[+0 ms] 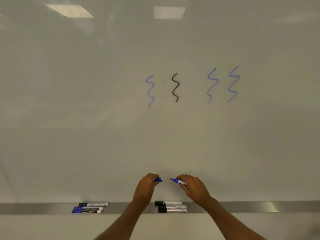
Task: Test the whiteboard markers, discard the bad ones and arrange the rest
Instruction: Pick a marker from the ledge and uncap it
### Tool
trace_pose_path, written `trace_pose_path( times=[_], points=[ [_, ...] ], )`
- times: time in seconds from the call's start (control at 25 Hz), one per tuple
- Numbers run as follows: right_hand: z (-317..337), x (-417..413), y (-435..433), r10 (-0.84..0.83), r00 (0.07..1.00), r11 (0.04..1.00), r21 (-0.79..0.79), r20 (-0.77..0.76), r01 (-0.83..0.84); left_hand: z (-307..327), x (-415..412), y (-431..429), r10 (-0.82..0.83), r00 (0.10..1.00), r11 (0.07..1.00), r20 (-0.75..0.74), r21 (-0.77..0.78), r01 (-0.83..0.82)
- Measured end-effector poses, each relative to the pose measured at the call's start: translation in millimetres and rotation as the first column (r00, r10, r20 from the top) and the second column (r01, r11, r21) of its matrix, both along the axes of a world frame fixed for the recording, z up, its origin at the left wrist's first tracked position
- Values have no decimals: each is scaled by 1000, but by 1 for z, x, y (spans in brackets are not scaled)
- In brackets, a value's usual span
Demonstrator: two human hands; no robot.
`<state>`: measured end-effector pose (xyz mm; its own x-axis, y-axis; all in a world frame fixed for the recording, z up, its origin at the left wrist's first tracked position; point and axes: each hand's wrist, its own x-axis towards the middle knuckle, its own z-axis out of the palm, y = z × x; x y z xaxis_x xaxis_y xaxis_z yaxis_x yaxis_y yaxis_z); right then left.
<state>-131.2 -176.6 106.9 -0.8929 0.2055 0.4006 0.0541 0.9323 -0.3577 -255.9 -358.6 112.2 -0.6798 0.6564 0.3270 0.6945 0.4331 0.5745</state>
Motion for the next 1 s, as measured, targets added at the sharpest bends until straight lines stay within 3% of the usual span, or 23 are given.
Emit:
trace_pose_path(
  times=[0.48, 0.84, 1.0],
  points=[
    [-10, 6, 27, 105, 990, 992, 57, 94, -110, -17, 29, 45, -43, 999, 988, -32, -149, 38],
    [-17, -4, 58, 174, 958, 982, 34, 227, -186, -22, 36, 82, -42, 998, 980, -40, -195, 33],
    [-21, -5, 63, 210, 955, 978, -44, 209, -205, -28, 38, 93, -21, 997, 970, -72, -244, 3]
  ],
)
